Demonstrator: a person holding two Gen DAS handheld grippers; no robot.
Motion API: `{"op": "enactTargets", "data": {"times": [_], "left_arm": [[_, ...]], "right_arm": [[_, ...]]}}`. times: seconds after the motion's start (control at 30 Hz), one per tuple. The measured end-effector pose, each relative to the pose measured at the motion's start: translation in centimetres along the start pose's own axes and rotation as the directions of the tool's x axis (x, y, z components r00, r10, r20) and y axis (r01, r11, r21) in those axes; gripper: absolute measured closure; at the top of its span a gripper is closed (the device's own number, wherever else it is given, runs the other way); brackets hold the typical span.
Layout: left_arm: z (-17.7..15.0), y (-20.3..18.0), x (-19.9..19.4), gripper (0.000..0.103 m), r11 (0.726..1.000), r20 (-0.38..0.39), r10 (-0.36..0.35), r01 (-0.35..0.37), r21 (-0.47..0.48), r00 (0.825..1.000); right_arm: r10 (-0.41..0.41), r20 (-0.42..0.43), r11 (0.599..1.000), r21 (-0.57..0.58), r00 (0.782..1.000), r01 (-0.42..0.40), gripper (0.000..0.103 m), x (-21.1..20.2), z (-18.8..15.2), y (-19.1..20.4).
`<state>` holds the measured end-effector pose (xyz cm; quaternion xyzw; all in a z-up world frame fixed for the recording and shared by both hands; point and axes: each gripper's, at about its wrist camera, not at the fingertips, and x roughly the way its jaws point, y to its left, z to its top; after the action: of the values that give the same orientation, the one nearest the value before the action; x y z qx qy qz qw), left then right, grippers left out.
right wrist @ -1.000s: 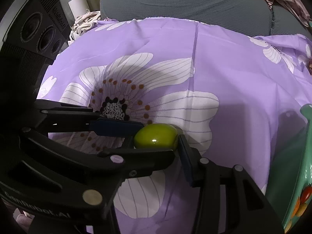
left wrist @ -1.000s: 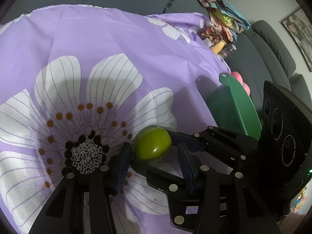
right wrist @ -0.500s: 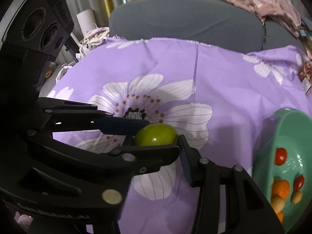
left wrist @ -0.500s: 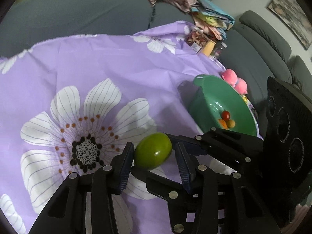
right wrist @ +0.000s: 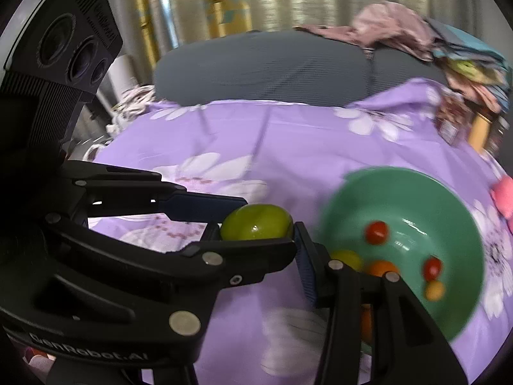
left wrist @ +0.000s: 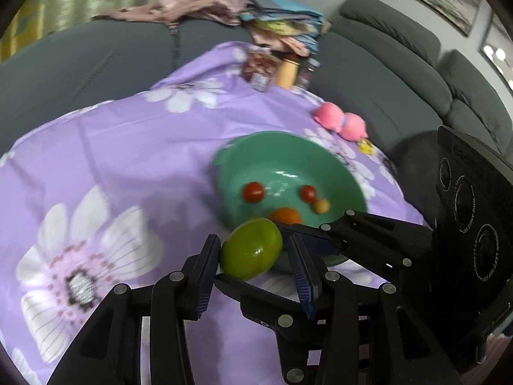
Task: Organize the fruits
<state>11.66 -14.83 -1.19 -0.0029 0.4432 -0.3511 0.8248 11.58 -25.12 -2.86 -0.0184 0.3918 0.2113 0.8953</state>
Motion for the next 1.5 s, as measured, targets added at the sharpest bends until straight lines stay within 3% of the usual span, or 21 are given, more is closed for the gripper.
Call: {"op": "enactTargets", "data": {"times": [0.27,0.47,0.5,0.53,0.6,0.77,0.9,1.1,1.2,1.37,1.5], "left_arm": [[1.8,-4.1,3.7,0.058,0.998,-0.040,-0.021,0.023,0.052,0.999],[2.2,-5.6,3.8,0.058,0.995,-0.035,0.048,-0.045,0.093,0.998],[2.2,-5.8,3.6,0.052,0.993,-0.029,0.065,-0.062,0.099,0.997],[2.2,-5.9,3.5,0.039,0.992,-0.024,0.080,-0.077,0.102,0.996],[2.2,-6.1,2.8,0.020,0.987,-0.007,0.123,-0.122,0.104,0.992],[2.4,-6.3,1.4,0.006,0.977,0.021,0.186,-0.187,0.098,0.982],[2.4,-6.7,0.0,0.004,0.968,0.044,0.222,-0.226,0.113,0.974],[2.7,-7.6,-2.3,0.001,0.944,0.102,0.296,-0.307,0.123,0.950],[2.9,-7.7,-2.7,0.001,0.916,0.105,0.379,-0.389,0.101,0.919],[2.9,-7.6,-2.9,0.001,0.927,0.083,0.357,-0.364,0.091,0.930],[2.9,-8.0,-3.1,0.001,0.923,0.079,0.363,-0.370,0.106,0.928]], "right_arm": [[-0.067,-0.014,0.992,0.107,0.998,0.069,0.056,-1.6,-1.9,-5.1],[-0.108,-0.044,0.982,0.152,0.993,0.113,0.056,-1.8,-3.0,-7.6],[-0.118,-0.043,0.980,0.159,0.992,0.123,0.056,-2.0,-3.1,-7.9],[-0.124,-0.044,0.978,0.162,0.991,0.130,0.055,-2.2,-3.1,-8.2],[-0.136,-0.040,0.975,0.171,0.990,0.140,0.045,-2.7,-3.3,-8.6],[-0.178,-0.021,0.969,0.171,0.984,0.179,0.024,-4.7,-3.3,-9.1],[-0.211,-0.005,0.962,0.175,0.977,0.209,0.006,-6.4,-3.1,-9.4],[-0.218,0.010,0.956,0.205,0.976,0.212,0.000,-8.1,-2.6,-10.0],[-0.227,0.020,0.954,0.207,0.974,0.218,0.000,-9.0,-2.3,-10.1],[-0.231,0.032,0.955,0.200,0.972,0.221,0.000,-10.1,-2.1,-9.9],[-0.227,0.038,0.958,0.190,0.973,0.216,0.000,-10.8,-1.9,-9.6]]}}
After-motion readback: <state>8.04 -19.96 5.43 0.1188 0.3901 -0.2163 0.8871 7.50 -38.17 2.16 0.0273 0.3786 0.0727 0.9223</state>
